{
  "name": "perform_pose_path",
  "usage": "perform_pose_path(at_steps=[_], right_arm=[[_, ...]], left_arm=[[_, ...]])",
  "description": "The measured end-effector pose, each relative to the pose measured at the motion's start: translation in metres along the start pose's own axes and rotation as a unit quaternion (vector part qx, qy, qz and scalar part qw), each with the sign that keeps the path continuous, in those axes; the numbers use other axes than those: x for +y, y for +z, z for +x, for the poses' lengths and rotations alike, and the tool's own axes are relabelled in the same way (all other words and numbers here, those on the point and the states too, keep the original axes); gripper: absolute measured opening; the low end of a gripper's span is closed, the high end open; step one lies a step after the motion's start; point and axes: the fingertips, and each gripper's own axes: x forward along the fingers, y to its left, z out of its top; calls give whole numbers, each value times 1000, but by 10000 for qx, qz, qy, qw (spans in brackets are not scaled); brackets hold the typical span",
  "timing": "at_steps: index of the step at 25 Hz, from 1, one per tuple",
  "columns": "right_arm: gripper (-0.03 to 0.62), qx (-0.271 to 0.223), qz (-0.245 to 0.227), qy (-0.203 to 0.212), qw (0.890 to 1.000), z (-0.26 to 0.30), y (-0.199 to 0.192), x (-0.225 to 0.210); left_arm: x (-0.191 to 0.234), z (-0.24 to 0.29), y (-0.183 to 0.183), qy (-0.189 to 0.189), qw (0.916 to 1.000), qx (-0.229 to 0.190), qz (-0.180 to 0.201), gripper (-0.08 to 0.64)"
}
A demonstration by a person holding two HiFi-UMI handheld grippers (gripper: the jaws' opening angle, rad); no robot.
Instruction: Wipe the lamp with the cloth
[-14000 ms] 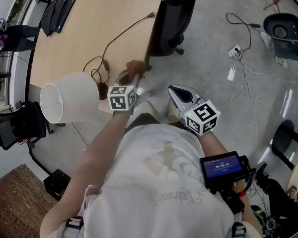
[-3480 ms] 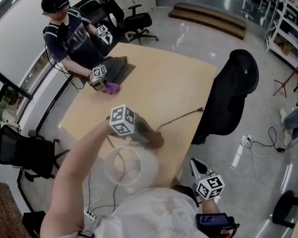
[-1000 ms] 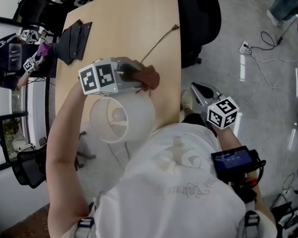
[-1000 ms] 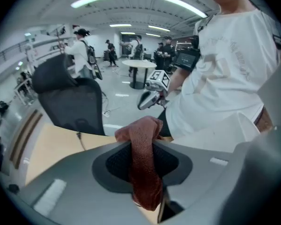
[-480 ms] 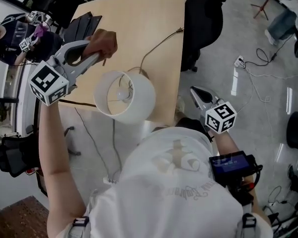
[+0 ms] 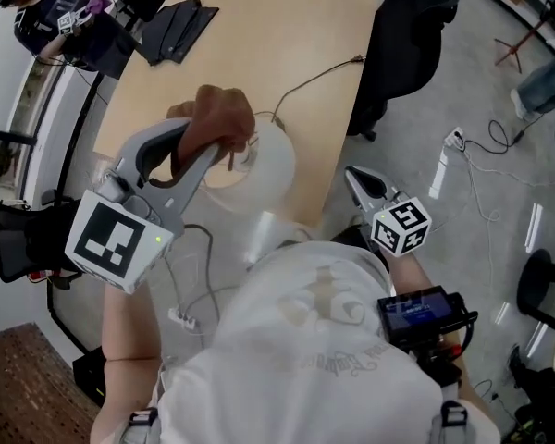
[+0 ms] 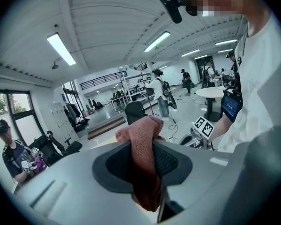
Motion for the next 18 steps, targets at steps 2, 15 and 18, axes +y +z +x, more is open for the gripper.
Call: perform_pose_path(at_steps=[2,15,18], right_arm=[[12,3,-62,233,9997,7,8,-1],[12,430,112,1246,9912,-12,21,-62],[12,541,-64,1565,9862,-15,23,-63]], left_arm=[[-25,-1,17,213,9997,89,67,109],[-84,108,-30,2272,9501,2081,482,109],[-81,126,-43,2713,9265,2494,762,109]])
